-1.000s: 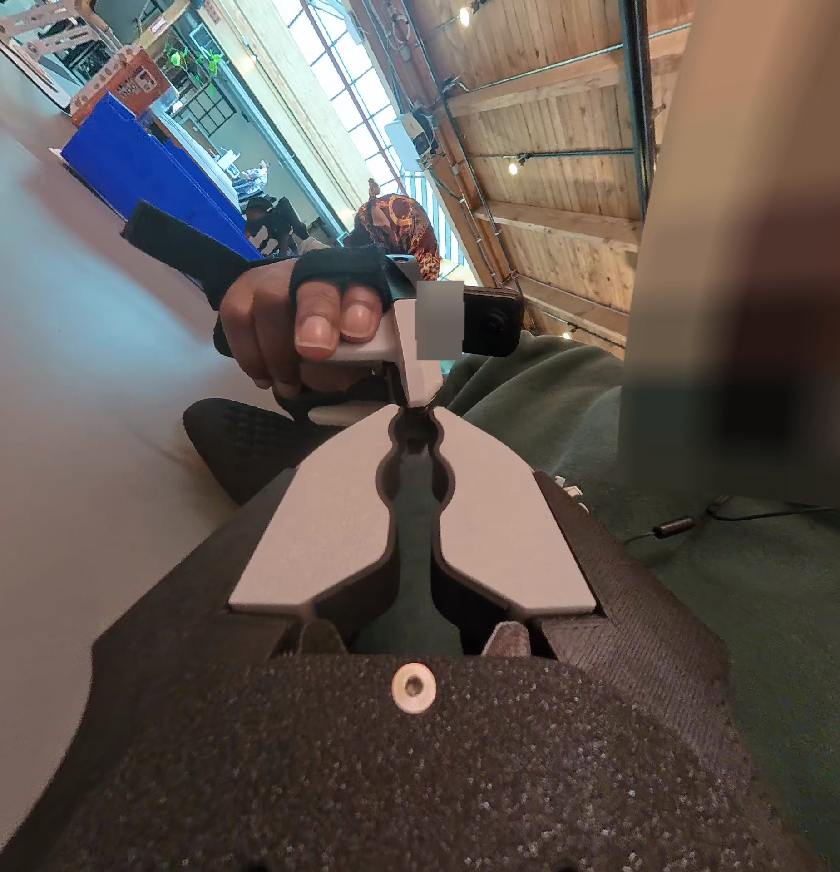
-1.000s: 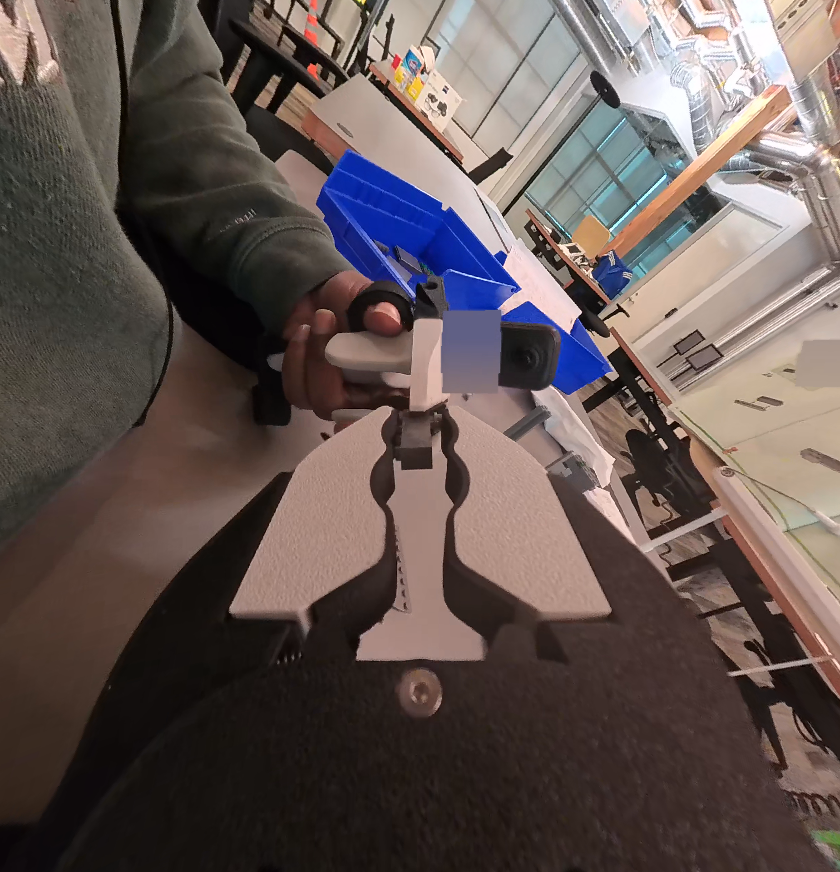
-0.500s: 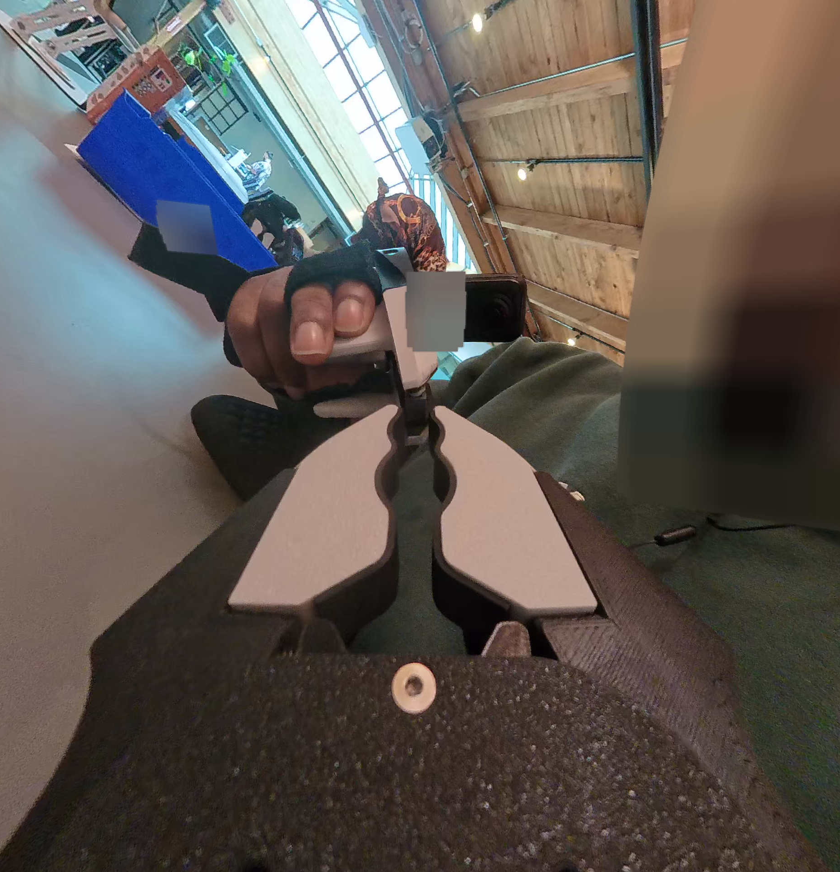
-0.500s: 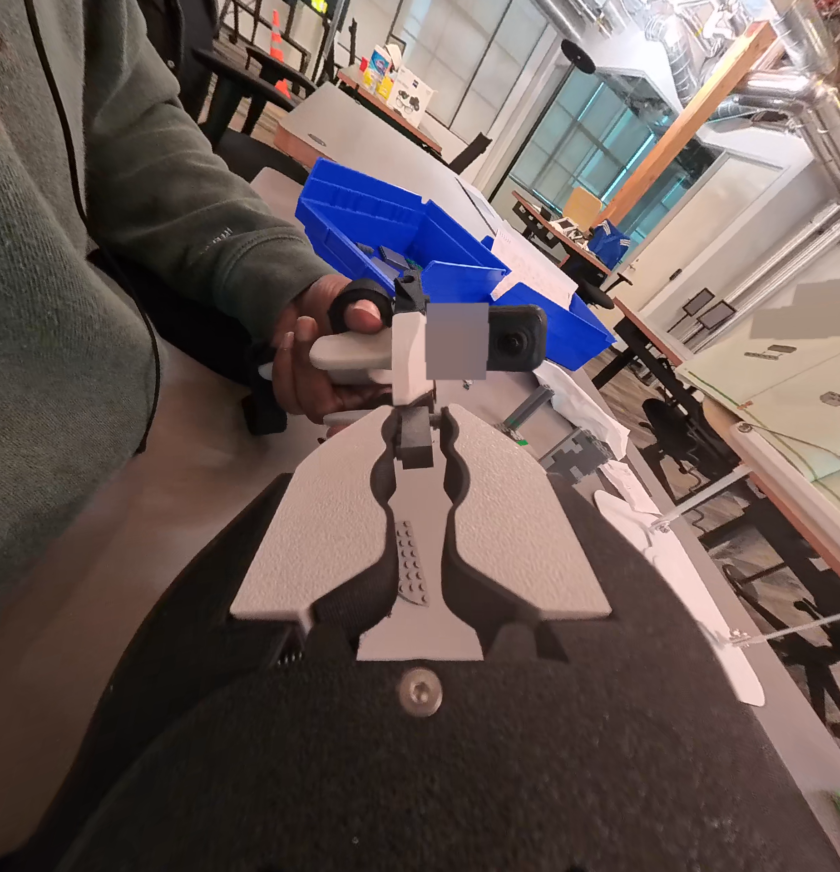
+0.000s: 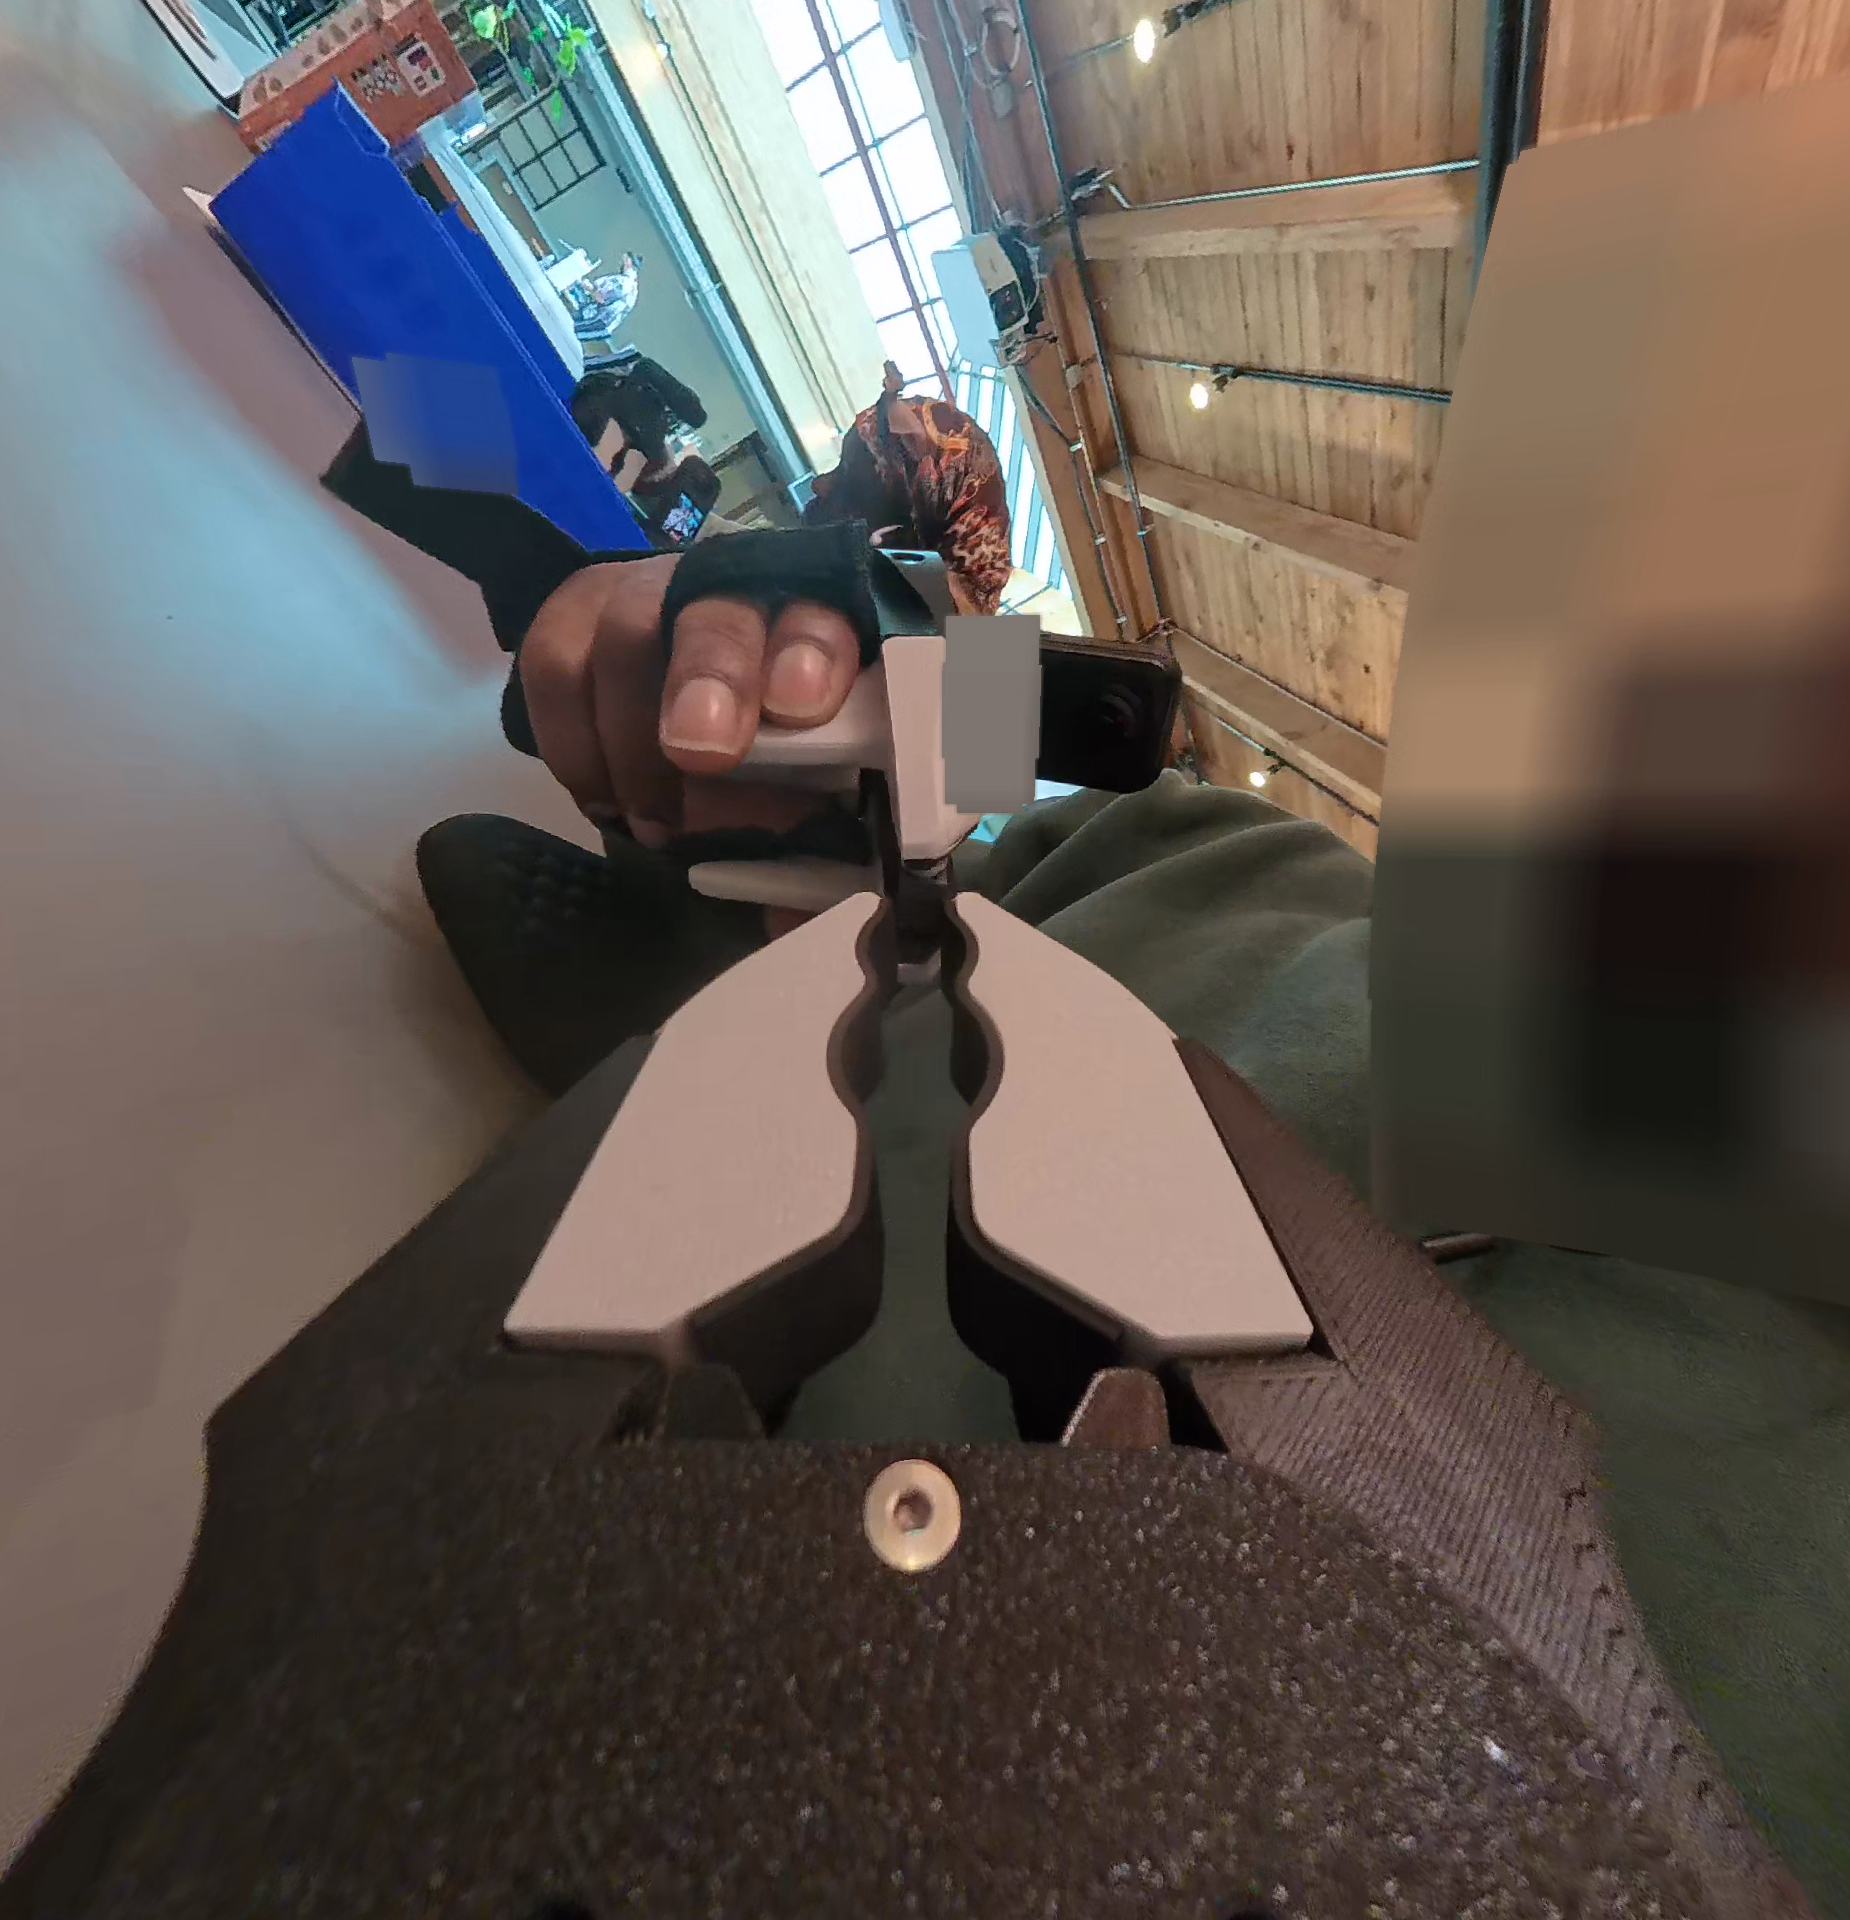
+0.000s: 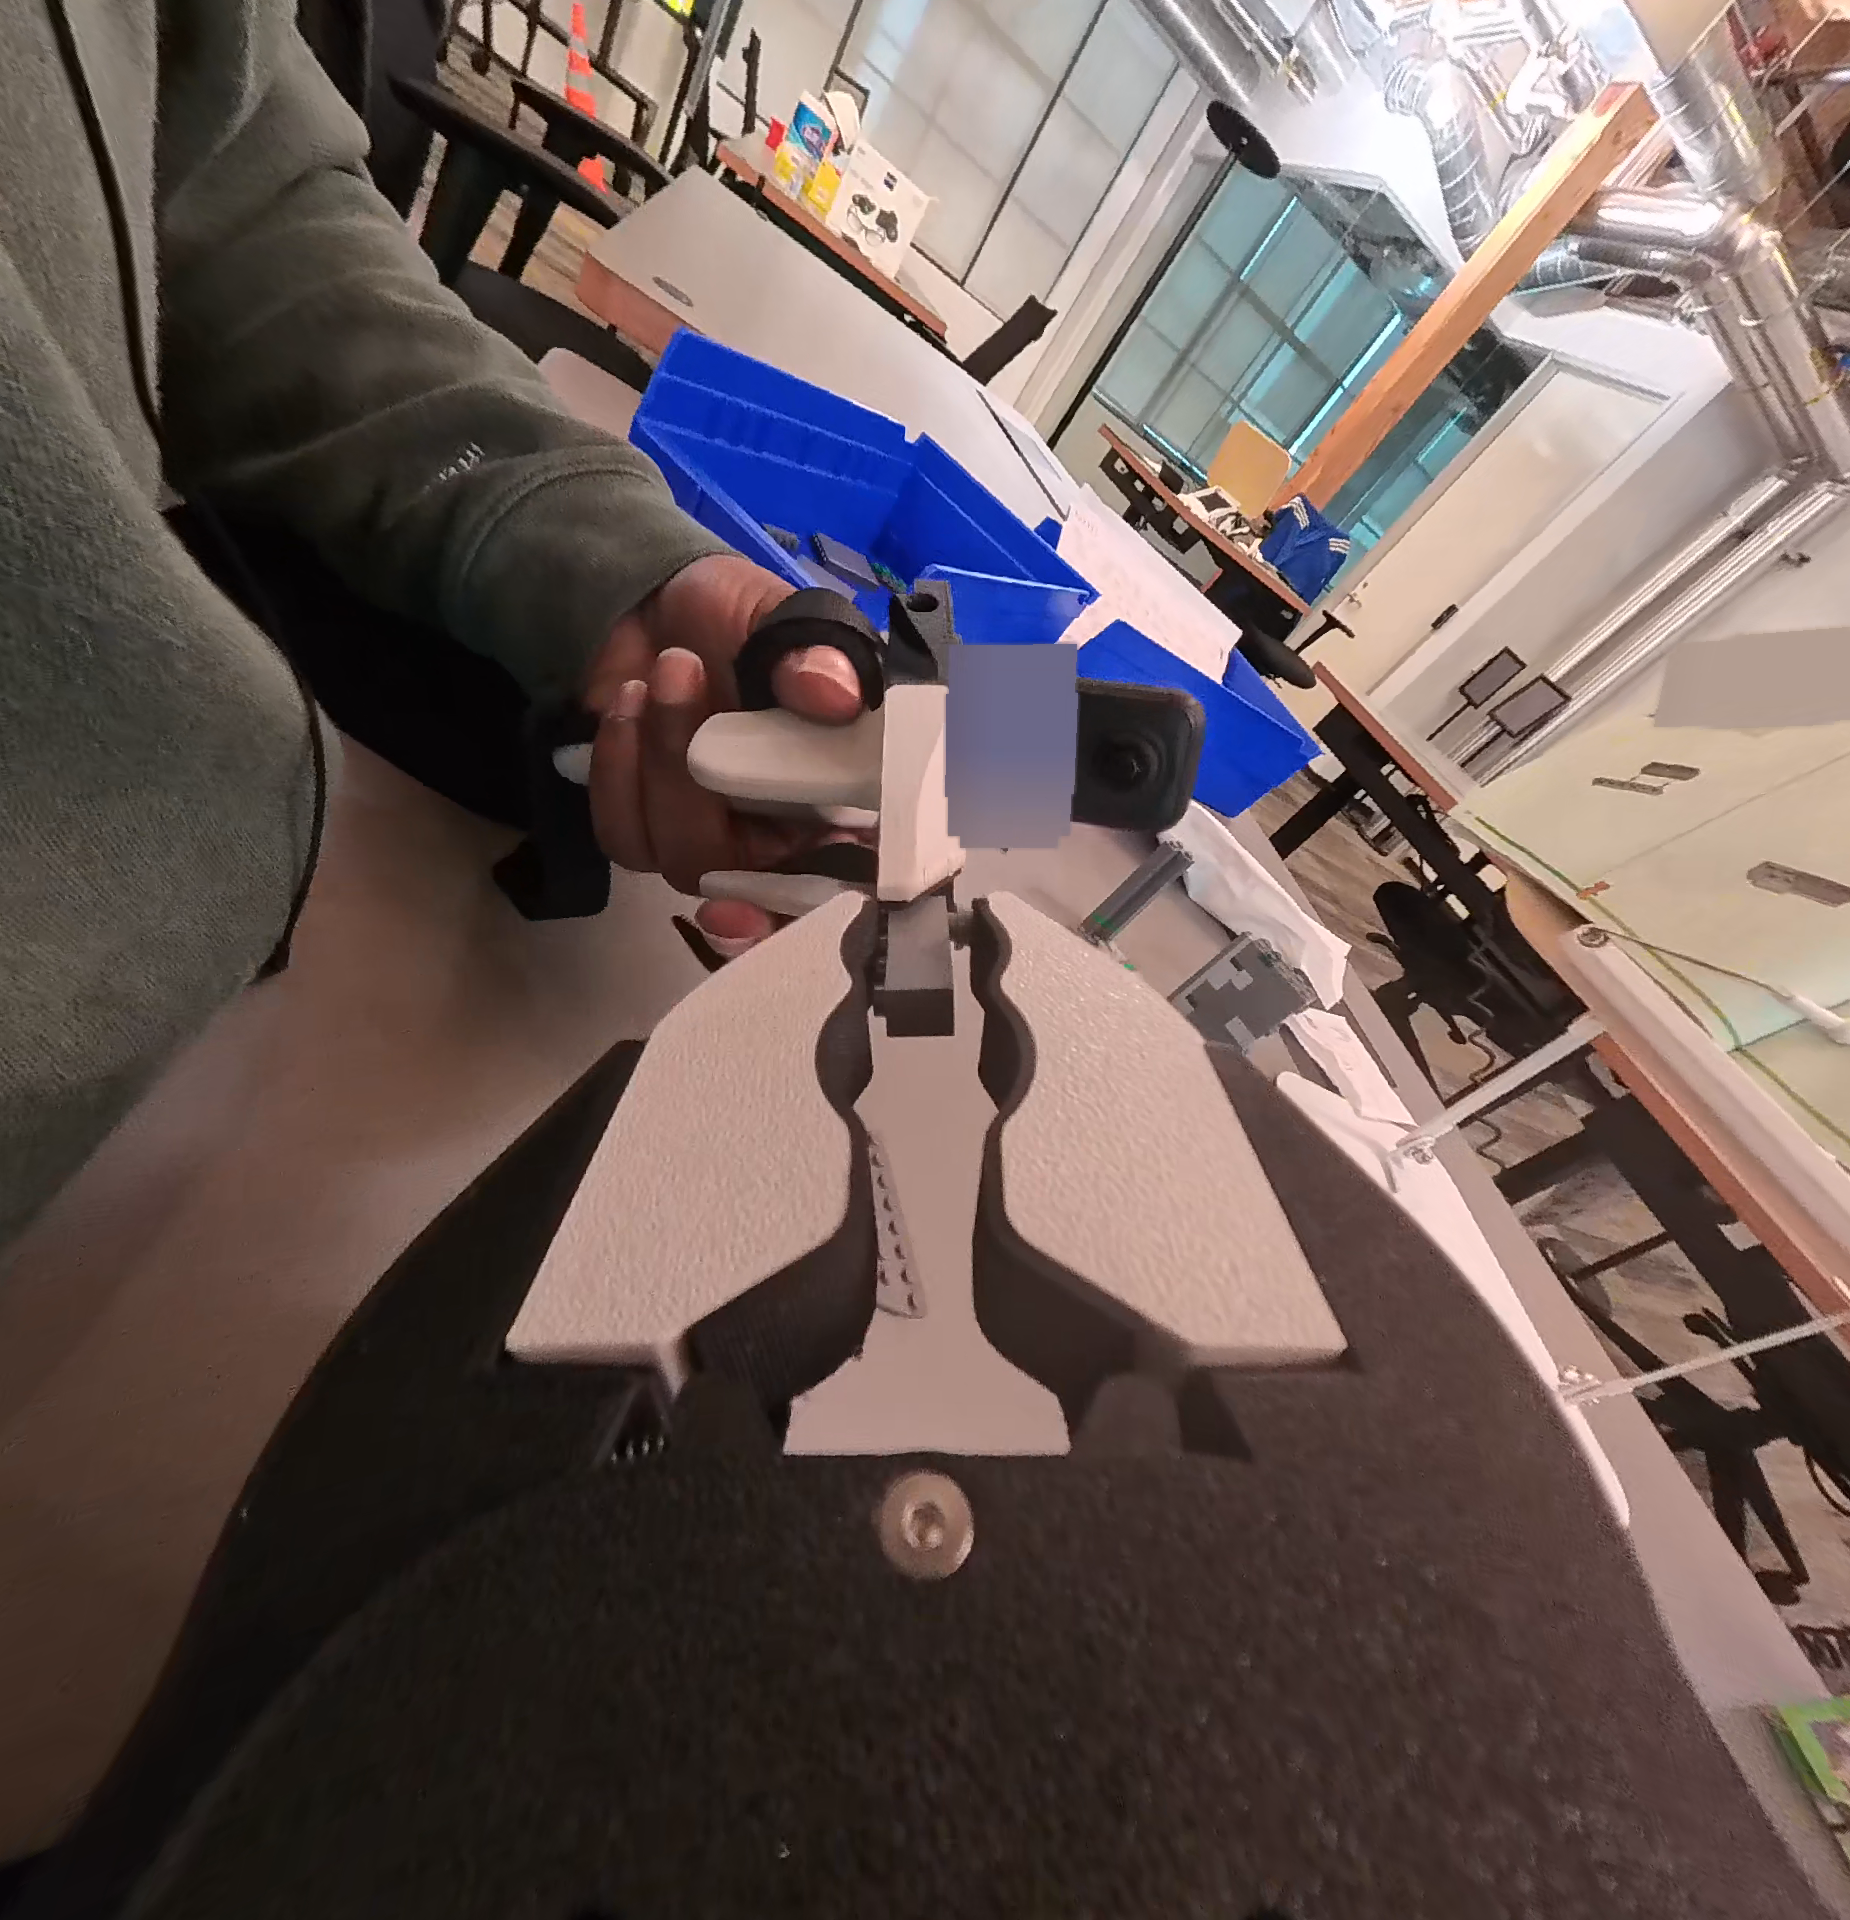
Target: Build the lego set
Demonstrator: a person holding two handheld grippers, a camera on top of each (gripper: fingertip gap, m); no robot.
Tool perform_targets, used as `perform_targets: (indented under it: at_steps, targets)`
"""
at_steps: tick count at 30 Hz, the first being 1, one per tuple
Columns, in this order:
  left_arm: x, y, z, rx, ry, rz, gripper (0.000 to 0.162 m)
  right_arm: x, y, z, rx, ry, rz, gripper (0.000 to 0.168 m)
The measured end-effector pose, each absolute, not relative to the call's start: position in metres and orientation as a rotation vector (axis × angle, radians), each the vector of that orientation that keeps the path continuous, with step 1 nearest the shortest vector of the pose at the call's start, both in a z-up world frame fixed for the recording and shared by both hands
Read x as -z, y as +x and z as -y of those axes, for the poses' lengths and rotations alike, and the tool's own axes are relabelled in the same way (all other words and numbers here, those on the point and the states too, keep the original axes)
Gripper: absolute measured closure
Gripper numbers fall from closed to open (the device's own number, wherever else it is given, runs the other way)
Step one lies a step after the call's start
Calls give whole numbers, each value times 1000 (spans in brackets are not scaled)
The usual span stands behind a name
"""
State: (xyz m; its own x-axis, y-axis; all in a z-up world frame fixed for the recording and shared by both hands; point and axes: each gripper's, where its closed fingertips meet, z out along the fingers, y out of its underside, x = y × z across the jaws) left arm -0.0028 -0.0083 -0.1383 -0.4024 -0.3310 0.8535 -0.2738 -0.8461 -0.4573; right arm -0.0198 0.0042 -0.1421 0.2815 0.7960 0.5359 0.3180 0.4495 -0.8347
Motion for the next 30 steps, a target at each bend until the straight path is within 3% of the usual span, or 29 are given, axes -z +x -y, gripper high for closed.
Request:
perform_targets:
  at_steps: [30]
  targets:
    - [131, -2, 1, 2459, -1621, -748, 155, 136, -18, -13, -358, -1168, 1228, 154]
